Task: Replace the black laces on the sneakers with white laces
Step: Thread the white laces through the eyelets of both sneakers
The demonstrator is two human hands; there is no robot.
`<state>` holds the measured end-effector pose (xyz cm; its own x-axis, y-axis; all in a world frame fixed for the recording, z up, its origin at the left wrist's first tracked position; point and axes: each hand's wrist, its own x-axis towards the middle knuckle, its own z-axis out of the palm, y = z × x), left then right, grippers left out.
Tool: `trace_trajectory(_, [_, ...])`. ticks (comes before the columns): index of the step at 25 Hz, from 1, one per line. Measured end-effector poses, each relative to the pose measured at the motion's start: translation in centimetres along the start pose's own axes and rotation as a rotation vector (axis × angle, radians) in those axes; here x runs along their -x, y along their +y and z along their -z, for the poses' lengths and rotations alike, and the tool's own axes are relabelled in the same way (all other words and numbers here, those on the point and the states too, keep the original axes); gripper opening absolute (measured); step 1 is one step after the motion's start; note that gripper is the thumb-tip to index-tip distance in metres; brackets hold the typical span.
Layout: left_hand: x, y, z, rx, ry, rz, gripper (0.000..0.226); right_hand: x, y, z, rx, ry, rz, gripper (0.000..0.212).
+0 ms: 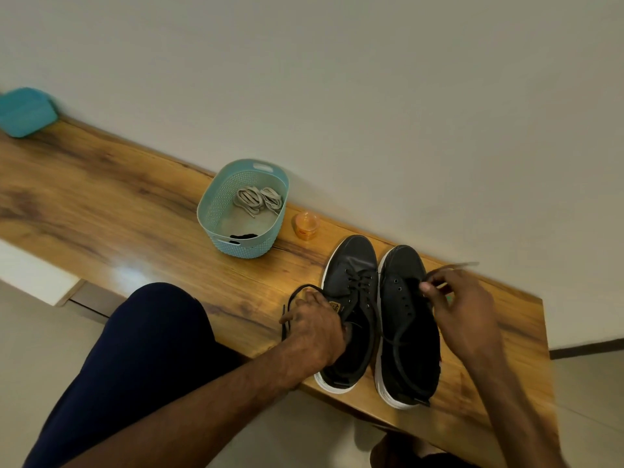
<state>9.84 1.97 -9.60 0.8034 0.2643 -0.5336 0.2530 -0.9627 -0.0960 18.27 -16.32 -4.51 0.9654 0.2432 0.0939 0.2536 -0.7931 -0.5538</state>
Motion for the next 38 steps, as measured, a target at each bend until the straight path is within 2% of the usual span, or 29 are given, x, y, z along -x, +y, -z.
trace_trajectory(4, [0.6,-0.4,1.1,-0.041,0.037,-0.037,0.080,1.1,-1.2,-3.1,0.211,-0.086,0.106,0.010])
trace_trajectory(7, [0.6,-1.0,2.3,0.086,0.147,-0.122,0.057,1.1,-1.2,-3.2,0.232,-0.034,0.025,0.013])
trace_trajectory(9, [0.5,-1.4,3.0,0.191,0.188,-0.139,0.051,1.4,-1.5,-3.2,0.165,-0.023,0.055,0.015])
trace_trajectory(11, [0.2,-1.7,3.5,0.292,0.170,-0.141,0.049,1.8,-2.6,-3.4,0.032,-0.160,0.094,0.021])
trace_trajectory(13, [-0.2,-2.3,3.5,0.398,0.122,-0.132,0.047,2.4,-3.4,-3.9,0.075,-0.340,0.105,0.029])
trace_trajectory(15, [-0.5,-3.0,3.2,0.481,0.063,-0.126,0.052,2.8,-3.5,-4.3,0.194,-0.382,0.113,0.031])
trace_trajectory(17, [-0.7,-3.5,3.2,0.462,0.056,-0.147,0.064,2.8,-3.5,-4.2,0.183,-0.358,0.085,0.029])
trace_trajectory(19, [-1.0,-3.7,3.4,0.416,0.204,-0.231,0.069,2.7,-3.7,-3.9,0.180,-0.372,0.098,0.027])
trace_trajectory(21, [-1.3,-3.6,4.0,0.418,0.361,-0.347,0.051,2.9,-4.0,-3.8,0.216,-0.372,0.137,0.025])
trace_trajectory(24, [-1.6,-2.5,4.1,0.319,0.419,-0.473,0.034,3.6,-4.7,-4.2,0.329,-0.289,0.195,0.020])
trace_trajectory(26, [-2.1,-2.2,3.7,0.303,0.445,-0.464,0.029,4.3,-5.2,-4.7,0.385,-0.246,0.204,0.027])
trace_trajectory(30, [-3.0,-2.6,3.3,0.344,0.439,-0.452,0.014,5.8,-6.3,-5.8,0.439,-0.366,0.172,0.052])
trace_trajectory(33, [-3.1,-2.1,2.7,0.275,0.476,-0.431,0.010,5.5,-6.1,-5.7,0.463,-0.372,0.116,0.035])
trace_trajectory(36, [-3.3,-2.7,2.9,0.488,0.452,-0.207,0.007,5.1,-5.8,-5.7,0.450,-0.399,0.061,0.028])
trace_trajectory(38, [-3.7,-3.4,2.8,0.494,0.460,-0.139,0.008,5.1,-6.0,-5.7,0.439,-0.413,0.063,0.029])
